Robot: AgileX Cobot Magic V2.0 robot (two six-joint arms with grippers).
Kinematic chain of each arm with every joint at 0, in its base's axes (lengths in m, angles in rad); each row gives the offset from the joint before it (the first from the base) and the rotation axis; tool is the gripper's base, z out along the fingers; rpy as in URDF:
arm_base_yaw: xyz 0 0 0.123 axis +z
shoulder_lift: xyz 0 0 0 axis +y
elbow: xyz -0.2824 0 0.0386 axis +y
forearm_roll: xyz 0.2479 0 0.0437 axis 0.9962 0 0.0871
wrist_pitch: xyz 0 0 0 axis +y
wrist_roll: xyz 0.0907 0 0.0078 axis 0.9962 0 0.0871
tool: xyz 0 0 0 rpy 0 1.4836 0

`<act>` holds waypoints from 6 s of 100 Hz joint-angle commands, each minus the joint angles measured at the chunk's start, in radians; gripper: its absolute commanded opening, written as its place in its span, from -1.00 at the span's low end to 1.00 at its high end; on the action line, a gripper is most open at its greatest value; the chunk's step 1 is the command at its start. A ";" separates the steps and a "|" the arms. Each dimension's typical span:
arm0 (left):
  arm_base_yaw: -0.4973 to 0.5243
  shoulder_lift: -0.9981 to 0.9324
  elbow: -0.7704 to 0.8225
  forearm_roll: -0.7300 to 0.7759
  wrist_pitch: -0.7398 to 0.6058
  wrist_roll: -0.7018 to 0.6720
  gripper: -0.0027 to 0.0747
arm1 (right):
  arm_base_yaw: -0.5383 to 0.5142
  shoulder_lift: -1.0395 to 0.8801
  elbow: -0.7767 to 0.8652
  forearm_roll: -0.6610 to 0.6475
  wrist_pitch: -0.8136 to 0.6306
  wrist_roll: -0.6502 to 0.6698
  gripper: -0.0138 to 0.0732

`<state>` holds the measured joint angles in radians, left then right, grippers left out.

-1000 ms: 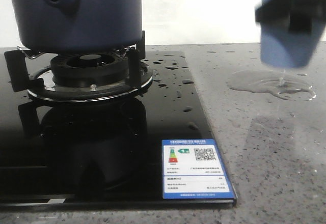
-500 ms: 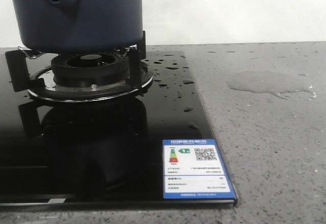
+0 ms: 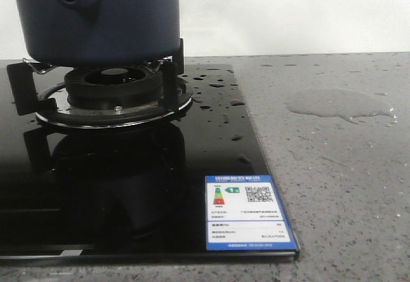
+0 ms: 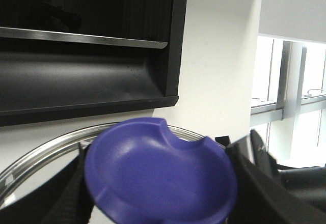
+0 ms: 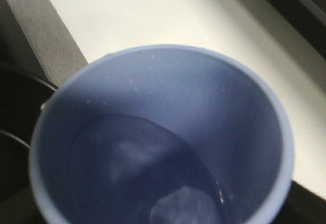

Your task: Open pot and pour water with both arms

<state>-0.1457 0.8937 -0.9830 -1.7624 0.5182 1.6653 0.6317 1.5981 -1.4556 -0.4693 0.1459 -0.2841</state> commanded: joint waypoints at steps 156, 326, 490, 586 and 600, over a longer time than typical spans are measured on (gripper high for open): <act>-0.007 -0.015 -0.033 -0.062 0.014 -0.010 -0.25 | 0.008 0.039 -0.144 -1.267 -0.064 -0.001 -0.14; -0.111 0.056 0.037 0.033 -0.003 -0.010 -0.25 | -0.562 -0.471 0.934 -0.320 -0.718 0.972 0.79; -0.111 0.062 0.048 0.062 -0.219 -0.119 -0.74 | -0.561 -1.215 0.948 -0.412 -0.399 1.132 -0.84; -0.111 -0.603 0.639 0.098 -0.266 -0.119 -0.98 | -0.561 -1.350 1.142 -0.734 -0.628 1.480 -0.84; -0.111 -0.603 0.639 0.098 -0.266 -0.119 -0.98 | -0.561 -1.350 1.142 -0.734 -0.628 1.480 -0.84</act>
<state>-0.2499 0.2839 -0.3184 -1.6459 0.2378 1.5574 0.0750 0.2401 -0.2888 -1.2245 -0.4601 1.1943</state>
